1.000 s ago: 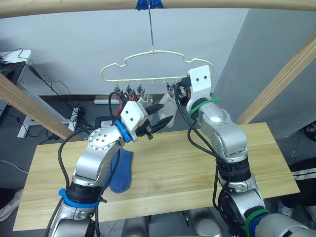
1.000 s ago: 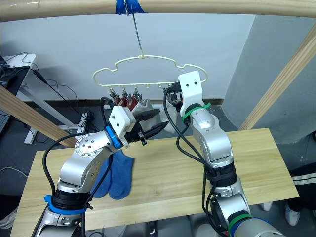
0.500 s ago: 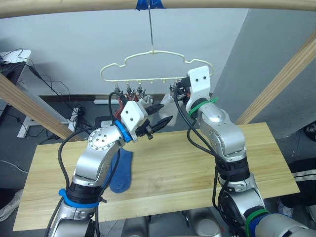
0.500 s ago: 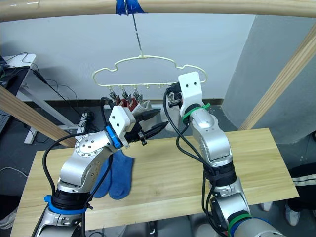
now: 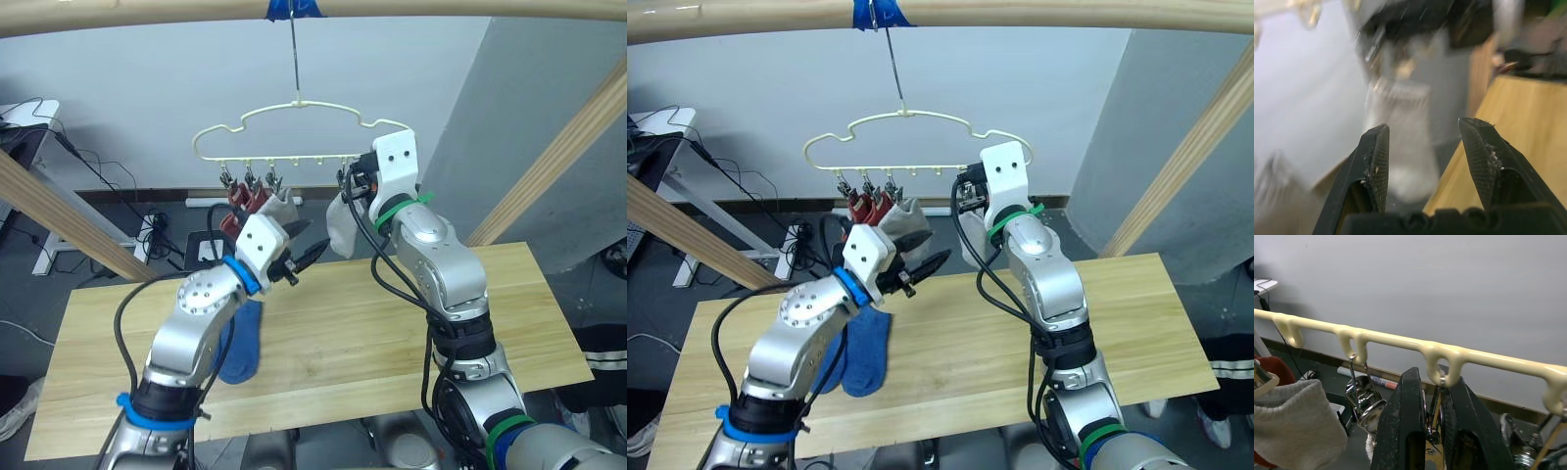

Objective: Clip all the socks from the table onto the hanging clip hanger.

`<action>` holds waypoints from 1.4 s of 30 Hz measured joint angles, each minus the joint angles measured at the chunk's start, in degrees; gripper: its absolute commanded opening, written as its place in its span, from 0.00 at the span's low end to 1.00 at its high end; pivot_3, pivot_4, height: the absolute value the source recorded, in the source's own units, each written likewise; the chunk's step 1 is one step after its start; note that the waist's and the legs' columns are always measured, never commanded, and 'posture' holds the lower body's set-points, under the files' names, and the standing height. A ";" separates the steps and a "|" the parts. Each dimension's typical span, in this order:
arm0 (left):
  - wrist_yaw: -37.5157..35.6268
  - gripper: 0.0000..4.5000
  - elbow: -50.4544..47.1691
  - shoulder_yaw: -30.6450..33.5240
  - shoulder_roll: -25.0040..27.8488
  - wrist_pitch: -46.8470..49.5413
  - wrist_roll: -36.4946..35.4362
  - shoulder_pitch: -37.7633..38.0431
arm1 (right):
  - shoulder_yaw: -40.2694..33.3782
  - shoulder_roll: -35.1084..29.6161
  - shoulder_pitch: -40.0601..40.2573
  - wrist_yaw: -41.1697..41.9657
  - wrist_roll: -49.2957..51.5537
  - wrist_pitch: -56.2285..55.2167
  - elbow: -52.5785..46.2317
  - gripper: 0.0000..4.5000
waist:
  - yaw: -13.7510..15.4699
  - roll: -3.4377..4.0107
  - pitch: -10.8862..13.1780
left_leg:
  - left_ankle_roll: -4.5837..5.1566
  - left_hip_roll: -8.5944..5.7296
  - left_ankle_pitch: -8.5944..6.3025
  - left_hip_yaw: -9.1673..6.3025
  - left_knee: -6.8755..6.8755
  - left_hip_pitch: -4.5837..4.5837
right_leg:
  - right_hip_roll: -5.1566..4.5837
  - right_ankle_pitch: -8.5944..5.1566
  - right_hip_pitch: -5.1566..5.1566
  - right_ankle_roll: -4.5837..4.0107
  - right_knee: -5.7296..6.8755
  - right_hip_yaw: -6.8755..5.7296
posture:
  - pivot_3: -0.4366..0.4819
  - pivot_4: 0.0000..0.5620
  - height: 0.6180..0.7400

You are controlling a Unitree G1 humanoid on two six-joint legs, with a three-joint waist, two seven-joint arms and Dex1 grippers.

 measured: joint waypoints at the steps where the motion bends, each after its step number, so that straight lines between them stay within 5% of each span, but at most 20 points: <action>1: 3.17 0.73 0.07 0.69 -1.03 0.79 1.38 2.98 | -0.06 -0.04 0.00 0.00 0.00 -0.01 0.00 0.02 | -0.08 0.00 0.00 | 0.00 0.01 0.00 0.00 0.00 0.00 | 0.00 0.00 -0.01 0.00 0.01 -0.01 | 0.26 0.40 1.00; 6: 13.74 1.00 -2.52 4.12 -6.39 4.04 4.41 14.79 | -0.28 -0.42 0.01 0.17 0.05 0.02 -0.01 0.02 | 0.12 -0.01 0.00 | 0.00 -0.02 0.00 0.00 -0.01 0.01 | -0.03 0.00 0.00 0.00 0.05 0.01 | 0.26 0.41 1.00; 13: 21.96 1.00 -3.21 5.38 -14.31 4.69 5.45 20.66 | -0.42 -1.06 0.01 1.07 0.32 0.35 -0.01 0.02 | 0.58 -0.02 -0.01 | 0.03 -0.03 0.02 -0.03 0.01 0.03 | -0.01 0.03 0.03 -0.06 0.07 -0.02 | 0.27 0.42 1.00; 18: 27.55 1.00 2.89 9.81 -16.69 5.46 6.02 16.52 | -0.53 -1.21 0.01 1.36 0.54 0.71 -0.01 0.02 | 0.50 -0.03 -0.01 | 0.04 -0.03 0.02 -0.01 0.00 0.05 | 0.01 0.04 0.03 -0.06 0.08 -0.03 | 0.26 0.43 1.00; 28: 27.63 1.00 13.50 10.34 -16.16 10.38 6.05 8.38 | -0.49 -1.19 0.00 1.54 1.55 1.31 -0.01 0.02 | 0.37 -0.03 -0.02 | 0.04 -0.02 0.02 -0.01 -0.01 0.06 | 0.01 0.04 0.04 -0.06 0.08 -0.03 | 0.25 0.44 1.00; 42: 27.25 0.25 12.11 10.20 -14.83 12.56 7.17 10.24 | -0.54 -1.23 0.00 1.44 1.88 1.87 -0.01 0.02 | 0.34 -0.03 -0.03 | 0.04 -0.03 0.02 0.05 -0.02 0.23 | 0.00 0.03 0.16 -0.05 0.09 0.02 | 0.24 0.44 1.00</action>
